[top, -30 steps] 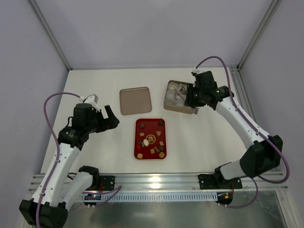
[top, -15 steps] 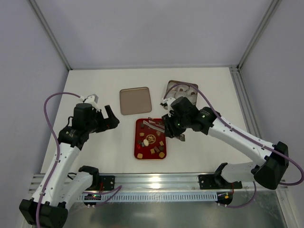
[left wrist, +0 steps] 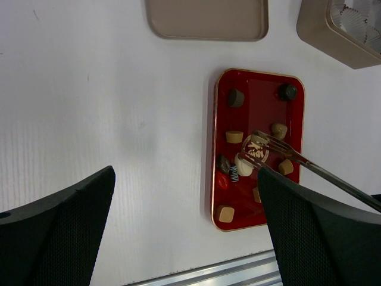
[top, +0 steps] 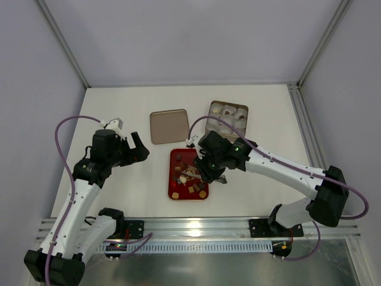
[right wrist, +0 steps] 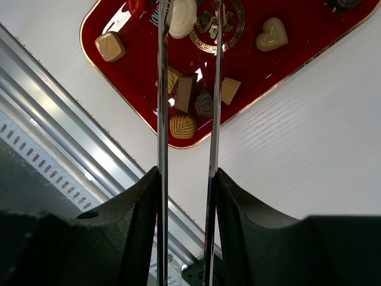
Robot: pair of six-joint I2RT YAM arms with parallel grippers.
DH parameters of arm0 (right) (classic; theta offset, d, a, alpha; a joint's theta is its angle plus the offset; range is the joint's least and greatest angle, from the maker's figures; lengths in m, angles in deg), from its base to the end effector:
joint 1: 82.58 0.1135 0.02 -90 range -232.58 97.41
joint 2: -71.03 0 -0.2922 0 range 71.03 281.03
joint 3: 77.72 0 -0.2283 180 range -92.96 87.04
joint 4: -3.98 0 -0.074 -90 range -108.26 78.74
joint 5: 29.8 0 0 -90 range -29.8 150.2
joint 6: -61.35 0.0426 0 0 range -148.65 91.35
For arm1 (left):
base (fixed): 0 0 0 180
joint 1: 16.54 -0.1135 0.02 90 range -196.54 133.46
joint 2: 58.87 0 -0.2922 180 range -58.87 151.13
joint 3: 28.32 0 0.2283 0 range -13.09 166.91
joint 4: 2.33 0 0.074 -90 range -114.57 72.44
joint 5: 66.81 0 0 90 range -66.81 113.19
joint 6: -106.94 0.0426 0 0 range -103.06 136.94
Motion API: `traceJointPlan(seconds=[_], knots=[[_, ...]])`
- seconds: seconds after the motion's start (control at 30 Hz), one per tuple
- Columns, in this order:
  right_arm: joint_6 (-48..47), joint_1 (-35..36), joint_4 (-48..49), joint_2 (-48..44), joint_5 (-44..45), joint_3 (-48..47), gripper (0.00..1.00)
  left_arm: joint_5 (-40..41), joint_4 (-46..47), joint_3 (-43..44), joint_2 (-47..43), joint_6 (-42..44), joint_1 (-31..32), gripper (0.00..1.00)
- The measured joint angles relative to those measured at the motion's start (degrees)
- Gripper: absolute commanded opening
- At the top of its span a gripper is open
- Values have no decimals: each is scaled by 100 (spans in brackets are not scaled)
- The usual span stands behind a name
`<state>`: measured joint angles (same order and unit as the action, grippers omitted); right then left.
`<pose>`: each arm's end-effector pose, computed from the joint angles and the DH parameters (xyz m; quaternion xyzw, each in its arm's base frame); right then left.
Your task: Pack the chocolate
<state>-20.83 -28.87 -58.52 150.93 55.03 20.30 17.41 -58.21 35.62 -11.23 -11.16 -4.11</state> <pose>0.1475 0.2073 0.3082 -0.3871 0.8850 0.1679 0.1968 0.1279 -0.0326 0.3193 -0.1019 0.8981 -0.1901 0.3833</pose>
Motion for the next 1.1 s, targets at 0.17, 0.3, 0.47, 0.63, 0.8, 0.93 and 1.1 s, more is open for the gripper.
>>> traceJointPlan(seconds=[0.17,0.3,0.47,0.63,0.8,0.93,1.1], knots=[[-96,24,-68,162,107,-164,43,15,0,0,0,0,4,100],[-166,24,-79,273,177,-262,44,15,0,0,0,0,7,100],[-192,37,-83,476,225,-332,43,15,0,0,0,0,9,100],[-199,48,-76,564,240,-350,43,15,0,0,0,0,11,100],[-212,52,-76,579,249,-442,42,15,-2,0,0,0,11,100],[-216,55,-61,664,249,-496,42,15,-2,0,0,0,11,100],[-240,55,-52,763,249,-505,40,15,-2,0,0,0,11,100]])
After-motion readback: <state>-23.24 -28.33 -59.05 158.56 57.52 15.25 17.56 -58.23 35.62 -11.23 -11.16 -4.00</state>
